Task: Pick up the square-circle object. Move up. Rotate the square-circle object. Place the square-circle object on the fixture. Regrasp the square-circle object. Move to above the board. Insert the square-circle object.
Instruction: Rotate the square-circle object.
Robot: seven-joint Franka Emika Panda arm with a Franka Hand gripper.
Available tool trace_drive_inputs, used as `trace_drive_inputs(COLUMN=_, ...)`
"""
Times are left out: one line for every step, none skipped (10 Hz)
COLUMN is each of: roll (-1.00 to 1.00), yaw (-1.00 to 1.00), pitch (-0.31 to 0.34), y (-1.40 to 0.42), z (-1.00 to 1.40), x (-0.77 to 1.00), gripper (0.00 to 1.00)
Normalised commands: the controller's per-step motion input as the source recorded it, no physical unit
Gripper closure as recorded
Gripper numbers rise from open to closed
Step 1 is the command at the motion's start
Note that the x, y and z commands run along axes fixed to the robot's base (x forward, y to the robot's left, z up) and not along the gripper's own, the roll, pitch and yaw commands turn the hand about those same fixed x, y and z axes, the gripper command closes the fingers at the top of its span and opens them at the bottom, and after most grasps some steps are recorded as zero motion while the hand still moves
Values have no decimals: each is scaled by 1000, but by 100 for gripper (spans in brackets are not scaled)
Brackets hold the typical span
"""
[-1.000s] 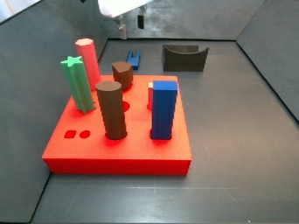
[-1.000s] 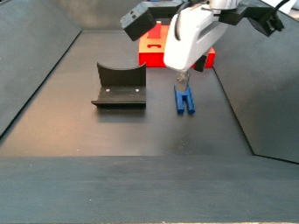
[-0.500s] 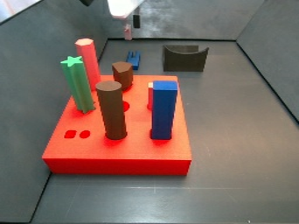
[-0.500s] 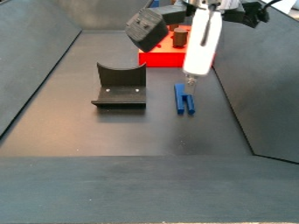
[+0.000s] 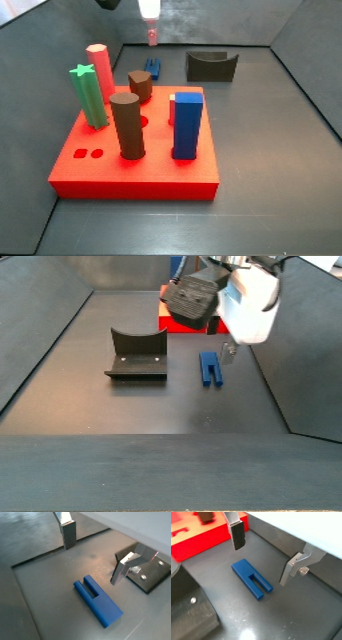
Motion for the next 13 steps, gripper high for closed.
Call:
trace_drive_inputs(roll=0, yaw=1000, pitch=1, y=-7, z=-39, x=28, gripper=0)
trace_drive_inputs(roll=0, yaw=1000, pitch=1, y=-7, z=-39, x=29, gripper=0)
trace_drive_inputs(roll=0, yaw=1000, pitch=1, y=-7, z=-38, x=29, gripper=0)
trace_drive_inputs(roll=0, yaw=1000, pitch=1, y=-7, z=-38, x=29, gripper=0)
trace_drive_inputs(roll=0, yaw=1000, pitch=2, y=-7, z=-38, x=29, gripper=0)
trace_drive_inputs(roll=0, yaw=1000, pitch=2, y=-7, z=-38, x=29, gripper=0)
trace_drive_inputs(roll=0, yaw=1000, pitch=2, y=-7, z=-38, x=29, gripper=0)
trace_drive_inputs(roll=0, yaw=1000, pitch=2, y=-7, z=-38, x=29, gripper=0)
trace_drive_inputs(roll=0, yaw=1000, pitch=2, y=-7, z=-38, x=29, gripper=0)
trace_drive_inputs(roll=0, yaw=1000, pitch=2, y=-7, z=-38, x=29, gripper=0)
trace_drive_inputs(roll=0, yaw=1000, pitch=2, y=-7, z=-37, x=29, gripper=0)
trace_drive_inputs(roll=0, yaw=1000, pitch=3, y=-7, z=-37, x=29, gripper=0)
trace_drive_inputs(roll=0, yaw=1000, pitch=3, y=-7, z=-37, x=29, gripper=0)
